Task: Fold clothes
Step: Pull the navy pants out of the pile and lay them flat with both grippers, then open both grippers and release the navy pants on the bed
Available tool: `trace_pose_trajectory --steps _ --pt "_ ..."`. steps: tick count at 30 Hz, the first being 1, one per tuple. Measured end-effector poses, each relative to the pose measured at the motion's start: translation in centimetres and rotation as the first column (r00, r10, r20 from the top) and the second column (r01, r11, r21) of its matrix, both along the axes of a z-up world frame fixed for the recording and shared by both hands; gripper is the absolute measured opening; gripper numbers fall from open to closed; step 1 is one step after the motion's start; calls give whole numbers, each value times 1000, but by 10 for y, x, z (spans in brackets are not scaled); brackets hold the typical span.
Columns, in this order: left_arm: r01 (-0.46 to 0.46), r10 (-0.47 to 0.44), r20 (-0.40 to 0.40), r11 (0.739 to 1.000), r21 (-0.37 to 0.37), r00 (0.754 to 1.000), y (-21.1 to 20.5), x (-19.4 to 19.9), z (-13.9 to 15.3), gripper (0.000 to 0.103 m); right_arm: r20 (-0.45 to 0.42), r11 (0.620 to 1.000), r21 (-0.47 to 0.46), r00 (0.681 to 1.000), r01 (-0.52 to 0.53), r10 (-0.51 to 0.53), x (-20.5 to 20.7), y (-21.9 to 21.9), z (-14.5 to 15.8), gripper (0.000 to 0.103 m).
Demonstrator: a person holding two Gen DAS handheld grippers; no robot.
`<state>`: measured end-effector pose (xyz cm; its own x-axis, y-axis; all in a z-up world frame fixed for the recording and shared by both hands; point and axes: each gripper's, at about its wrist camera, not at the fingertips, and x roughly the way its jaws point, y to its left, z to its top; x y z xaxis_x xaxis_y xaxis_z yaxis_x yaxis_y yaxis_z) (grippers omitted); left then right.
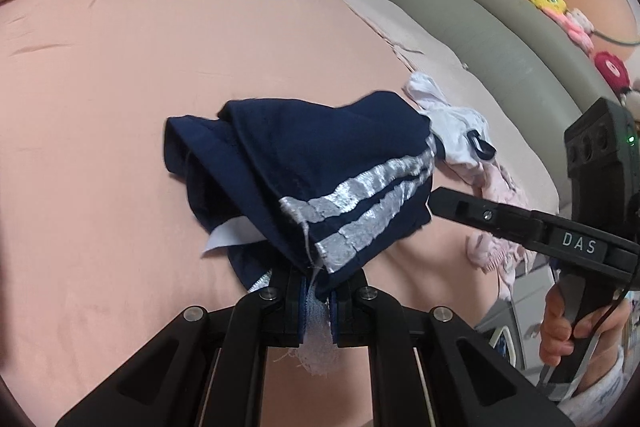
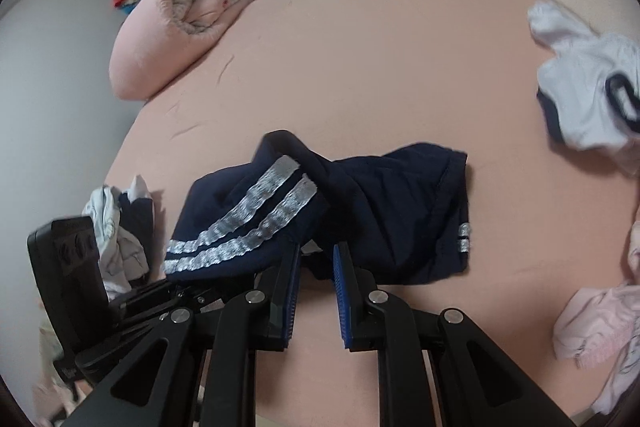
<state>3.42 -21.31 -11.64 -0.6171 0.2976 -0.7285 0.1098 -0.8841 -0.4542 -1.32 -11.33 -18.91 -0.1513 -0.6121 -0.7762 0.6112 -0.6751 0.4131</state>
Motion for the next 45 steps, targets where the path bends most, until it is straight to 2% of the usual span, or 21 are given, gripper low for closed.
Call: trace_pose_trajectory --steps 3,5,7,8,13,17,22,27,29,31,32,34,36,41,45 --pt "27 -26 18 998 -55 1000 3 1 3 7 -45 999 42 999 -4 6 7 0 7 18" --pt "40 -39 18 996 -73 999 3 4 6 8 -47 998 61 999 -1 4 10 -1 9 35" --pt "66 -65 19 996 -56 998 -2 9 9 8 -54 998 64 999 7 -4 14 -1 13 67" --pt "78 -77 19 996 -48 997 -4 12 11 9 -70 998 64 998 15 -11 17 -1 16 71" --pt "109 -106 43 991 -77 993 -23 27 21 11 -165 992 122 986 21 -1 30 -9 29 73" --pt "63 -59 45 994 -86 997 -46 43 30 12 -241 988 154 969 -18 55 42 -17 43 73" --pt "-5 11 46 992 -124 999 -71 60 38 15 -209 989 133 973 -71 98 44 -24 46 73" --pt "-57 61 26 992 -111 998 -91 74 46 18 -190 986 151 977 -65 94 42 -25 39 74" --pt "-77 78 0 991 -109 997 -100 81 51 37 -190 985 163 978 -52 83 42 -22 37 74" --pt "-85 82 -38 992 -89 996 -103 85 55 97 -178 986 160 982 -37 66 38 -18 35 74" --pt "-88 83 -57 993 -79 995 -104 88 57 103 -168 987 156 984 -28 54 36 -15 34 74" --pt "-81 76 -81 995 -63 994 -102 90 61 103 -152 988 151 988 -10 33 32 -11 32 74" --pt "-80 72 -82 993 -88 994 -95 85 62 103 -150 988 155 988 -2 25 29 -7 31 74" --pt "-11 3 -42 982 -188 999 -62 66 62 103 -183 978 207 982 -2 41 23 2 24 74" --pt "60 -70 -29 960 -272 997 -24 46 61 103 -192 970 242 981 10 37 12 15 13 74"
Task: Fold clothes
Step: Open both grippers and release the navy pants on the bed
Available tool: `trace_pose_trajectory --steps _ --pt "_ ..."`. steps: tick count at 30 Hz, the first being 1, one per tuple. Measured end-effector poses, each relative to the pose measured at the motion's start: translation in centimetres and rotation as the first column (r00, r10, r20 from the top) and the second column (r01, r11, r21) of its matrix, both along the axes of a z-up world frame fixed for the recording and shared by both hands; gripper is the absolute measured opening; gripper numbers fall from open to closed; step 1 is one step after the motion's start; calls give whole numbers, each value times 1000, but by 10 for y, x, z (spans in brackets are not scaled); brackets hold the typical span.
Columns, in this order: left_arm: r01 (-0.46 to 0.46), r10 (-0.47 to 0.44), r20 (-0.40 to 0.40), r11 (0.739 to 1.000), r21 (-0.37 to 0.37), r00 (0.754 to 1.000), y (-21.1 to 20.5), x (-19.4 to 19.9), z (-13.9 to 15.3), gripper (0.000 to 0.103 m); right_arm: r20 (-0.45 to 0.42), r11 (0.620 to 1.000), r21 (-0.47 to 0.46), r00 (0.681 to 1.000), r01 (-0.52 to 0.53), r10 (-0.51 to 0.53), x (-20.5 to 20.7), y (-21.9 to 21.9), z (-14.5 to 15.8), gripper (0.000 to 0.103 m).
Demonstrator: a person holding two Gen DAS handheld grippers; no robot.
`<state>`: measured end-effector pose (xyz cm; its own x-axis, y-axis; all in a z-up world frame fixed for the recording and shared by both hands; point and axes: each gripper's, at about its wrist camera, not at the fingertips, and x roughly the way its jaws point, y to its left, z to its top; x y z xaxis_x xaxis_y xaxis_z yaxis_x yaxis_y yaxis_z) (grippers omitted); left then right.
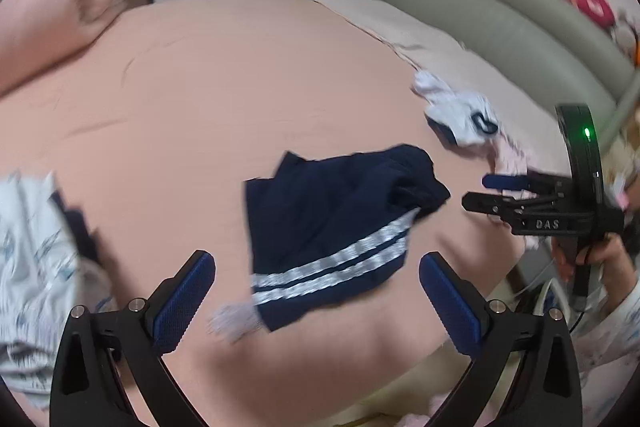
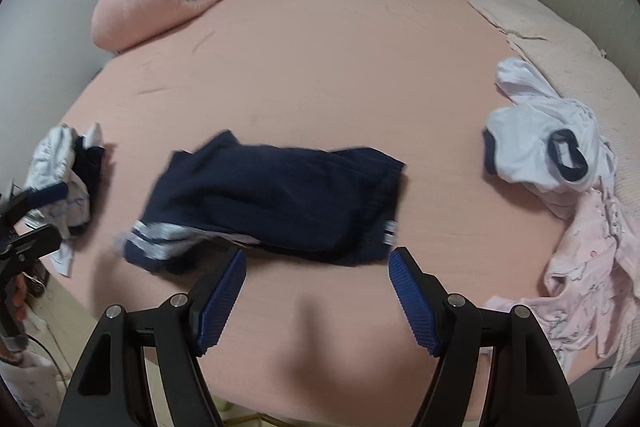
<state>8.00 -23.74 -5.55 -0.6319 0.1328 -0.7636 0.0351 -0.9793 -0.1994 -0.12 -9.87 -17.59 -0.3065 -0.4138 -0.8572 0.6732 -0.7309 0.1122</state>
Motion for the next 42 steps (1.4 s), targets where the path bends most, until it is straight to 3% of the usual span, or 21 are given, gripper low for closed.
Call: trace_pose_trajectory --steps 7,16,21,27,32,35,38,42 --pt "-12 11 16 1000 28 1000 41 -40 -13 103 21 999 28 999 40 -40 -14 30 -17 74" --pt "69 -53 92 980 -189 994 99 -83 -38 103 63 996 19 994 86 -87 -26 53 -32 74" --pt "124 -92 123 950 -285 988 116 -102 -53 103 99 996 5 991 94 -94 -34 53 -41 74" --pt "177 -125 174 927 -331 977 132 -130 -75 103 90 994 49 991 96 -100 -38 46 -53 73" --pt "217 -145 194 875 -433 970 142 -137 -87 103 86 995 34 992 89 -91 -39 50 -56 73" --pt "202 -140 161 856 -476 977 147 -138 -86 102 72 996 45 994 78 -81 -38 50 -59 73" --pt "184 -147 115 859 -478 983 148 -138 -74 96 58 995 65 996 70 -74 -36 48 -60 73" --pt "190 -153 117 878 -439 981 145 -146 -70 78 44 995 81 997 56 -59 -33 45 -58 73"
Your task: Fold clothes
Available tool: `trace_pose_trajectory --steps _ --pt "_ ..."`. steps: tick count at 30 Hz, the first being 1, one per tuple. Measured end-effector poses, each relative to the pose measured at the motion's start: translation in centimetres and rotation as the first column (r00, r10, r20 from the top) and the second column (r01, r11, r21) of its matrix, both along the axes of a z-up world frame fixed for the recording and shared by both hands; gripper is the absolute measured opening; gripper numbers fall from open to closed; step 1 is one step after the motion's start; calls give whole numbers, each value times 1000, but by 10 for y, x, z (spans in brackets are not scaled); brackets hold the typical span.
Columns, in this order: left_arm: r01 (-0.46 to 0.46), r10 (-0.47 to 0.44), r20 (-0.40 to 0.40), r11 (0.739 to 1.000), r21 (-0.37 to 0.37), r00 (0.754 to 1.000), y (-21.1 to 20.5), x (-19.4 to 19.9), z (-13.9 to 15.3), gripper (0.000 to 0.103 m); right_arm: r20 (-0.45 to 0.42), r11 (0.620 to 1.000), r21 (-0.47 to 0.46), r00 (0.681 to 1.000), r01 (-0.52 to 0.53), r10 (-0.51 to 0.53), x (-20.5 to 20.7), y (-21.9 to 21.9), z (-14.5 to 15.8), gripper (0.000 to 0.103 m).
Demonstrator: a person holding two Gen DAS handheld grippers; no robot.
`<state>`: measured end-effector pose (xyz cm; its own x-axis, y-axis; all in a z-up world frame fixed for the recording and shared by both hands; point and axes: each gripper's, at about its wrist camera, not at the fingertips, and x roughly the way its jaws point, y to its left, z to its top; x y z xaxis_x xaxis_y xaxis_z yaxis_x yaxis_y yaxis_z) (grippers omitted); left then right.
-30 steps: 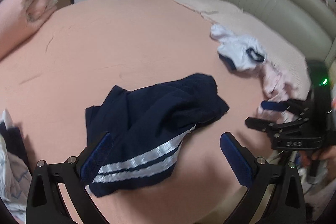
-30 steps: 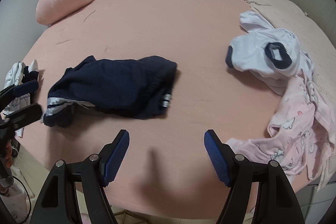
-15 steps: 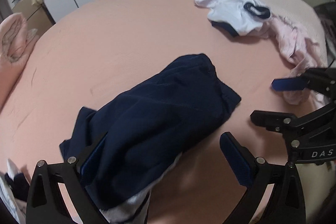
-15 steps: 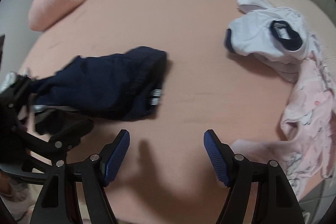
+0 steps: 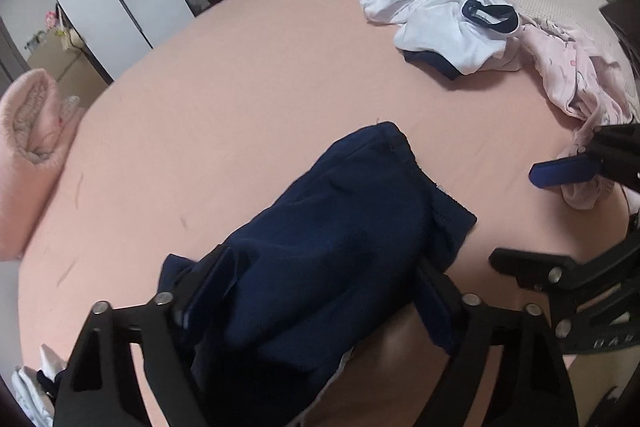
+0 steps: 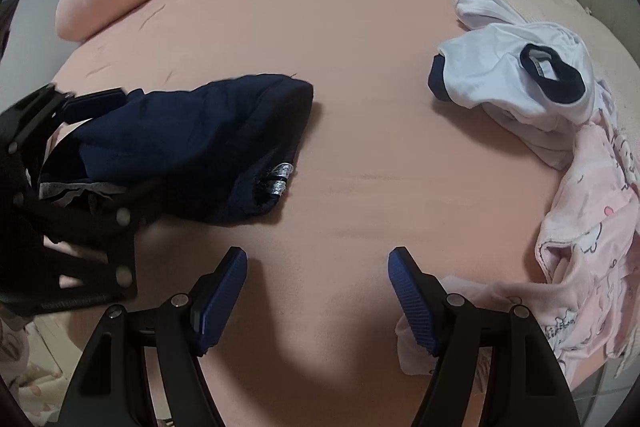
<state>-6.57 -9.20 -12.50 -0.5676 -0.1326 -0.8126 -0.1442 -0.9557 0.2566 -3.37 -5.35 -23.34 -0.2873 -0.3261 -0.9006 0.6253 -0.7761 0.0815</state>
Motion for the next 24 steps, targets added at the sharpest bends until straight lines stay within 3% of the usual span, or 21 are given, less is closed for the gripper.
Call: trace_pose_trajectory --steps 3,9,13,17,24 --pt "-18 18 29 1000 22 999 -4 -5 -4 57 9 1000 -2 1000 14 -14 1 -1 1 73" --pt "-75 73 24 992 106 997 -18 -5 -2 43 20 1000 -22 1000 7 -7 4 -6 7 73" --pt "-170 165 53 980 104 985 -35 -8 -4 43 32 999 -34 999 -9 11 3 -12 10 73" --pt "-226 212 83 950 217 974 -58 -6 -2 43 76 997 -81 997 -6 12 -4 -18 10 73" --pt "-240 220 103 934 263 970 -75 1 -2 43 159 974 -203 985 97 -64 -16 -15 3 73"
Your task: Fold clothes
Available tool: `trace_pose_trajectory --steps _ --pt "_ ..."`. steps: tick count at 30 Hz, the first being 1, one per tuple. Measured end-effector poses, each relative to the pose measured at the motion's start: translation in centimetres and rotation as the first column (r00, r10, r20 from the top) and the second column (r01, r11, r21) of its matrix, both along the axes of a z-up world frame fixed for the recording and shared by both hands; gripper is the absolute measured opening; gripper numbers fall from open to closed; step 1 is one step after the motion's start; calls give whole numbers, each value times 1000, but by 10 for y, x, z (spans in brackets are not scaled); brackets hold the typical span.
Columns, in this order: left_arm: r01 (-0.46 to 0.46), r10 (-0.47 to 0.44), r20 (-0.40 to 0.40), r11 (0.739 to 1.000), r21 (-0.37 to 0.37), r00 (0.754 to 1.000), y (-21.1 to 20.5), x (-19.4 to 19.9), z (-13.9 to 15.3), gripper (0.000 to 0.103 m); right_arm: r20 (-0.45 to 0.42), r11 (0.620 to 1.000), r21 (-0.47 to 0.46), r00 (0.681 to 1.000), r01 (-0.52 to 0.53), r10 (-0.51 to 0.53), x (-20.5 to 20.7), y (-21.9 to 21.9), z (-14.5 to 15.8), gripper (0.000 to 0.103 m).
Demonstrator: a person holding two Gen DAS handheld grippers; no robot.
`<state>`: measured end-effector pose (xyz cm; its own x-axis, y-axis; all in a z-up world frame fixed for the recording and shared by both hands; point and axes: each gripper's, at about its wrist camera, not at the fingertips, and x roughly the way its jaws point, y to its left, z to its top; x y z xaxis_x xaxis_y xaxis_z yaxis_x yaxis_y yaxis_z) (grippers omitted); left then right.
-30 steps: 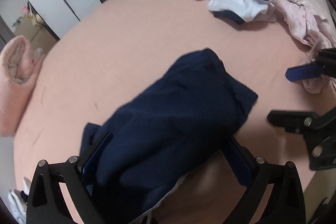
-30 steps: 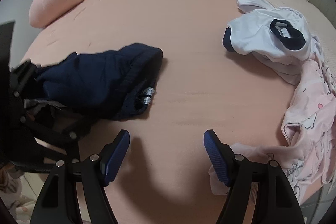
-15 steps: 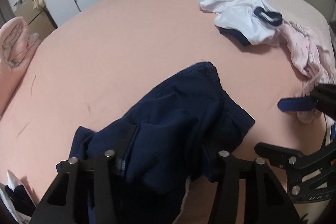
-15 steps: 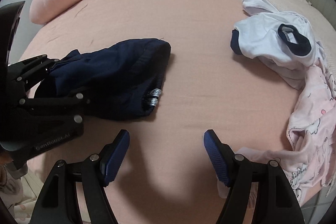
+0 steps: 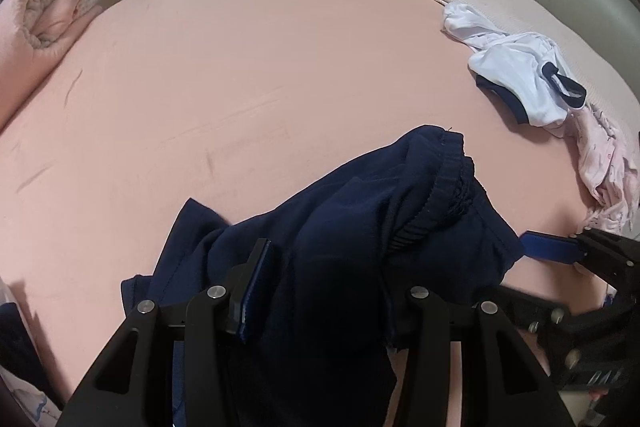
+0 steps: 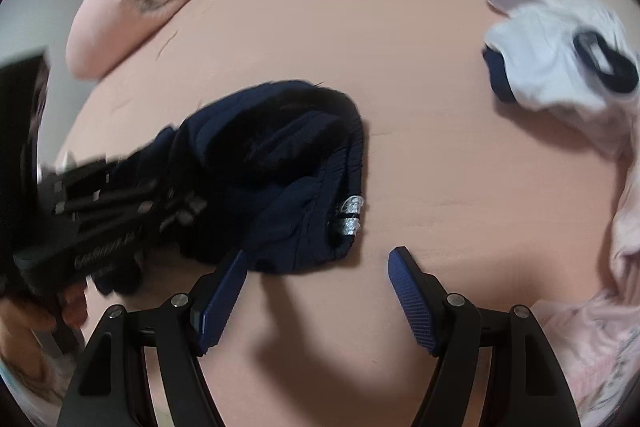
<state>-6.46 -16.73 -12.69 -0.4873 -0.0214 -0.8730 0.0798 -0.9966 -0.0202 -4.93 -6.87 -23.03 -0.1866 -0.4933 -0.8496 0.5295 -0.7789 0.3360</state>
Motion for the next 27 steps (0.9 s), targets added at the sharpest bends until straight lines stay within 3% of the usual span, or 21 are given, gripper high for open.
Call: trace_pose_trajectory --steps 4,9,12,18,20,22,23,24,27 --pt "-6 6 0 999 34 1000 -9 -2 -4 43 107 985 -149 992 84 -69 -10 15 -3 73" --pt "-36 36 3 993 113 999 -23 -5 -7 43 296 922 -337 951 190 -88 -24 23 -24 73" --pt "-52 52 6 989 138 999 -28 -6 -7 43 347 894 -393 935 215 -72 -28 20 -34 73" --pt "-70 70 8 989 128 998 -27 -7 -6 43 340 881 -427 939 203 -51 -33 11 -38 72" --pt "-69 68 10 990 126 998 -26 -6 -6 43 314 893 -411 948 181 -48 -31 10 -39 63" --pt "-64 63 10 990 125 998 -24 -5 -5 43 263 914 -373 963 161 -62 -29 14 -41 35" --pt "-62 61 10 990 125 998 -24 -4 -5 43 237 921 -358 969 155 -71 -28 19 -43 26" --pt "-58 57 10 991 120 998 -22 -4 -5 43 223 920 -360 972 155 -76 -30 24 -45 8" --pt "-41 40 5 993 114 999 -19 -3 -4 44 224 900 -408 972 155 -66 -32 33 -54 3"
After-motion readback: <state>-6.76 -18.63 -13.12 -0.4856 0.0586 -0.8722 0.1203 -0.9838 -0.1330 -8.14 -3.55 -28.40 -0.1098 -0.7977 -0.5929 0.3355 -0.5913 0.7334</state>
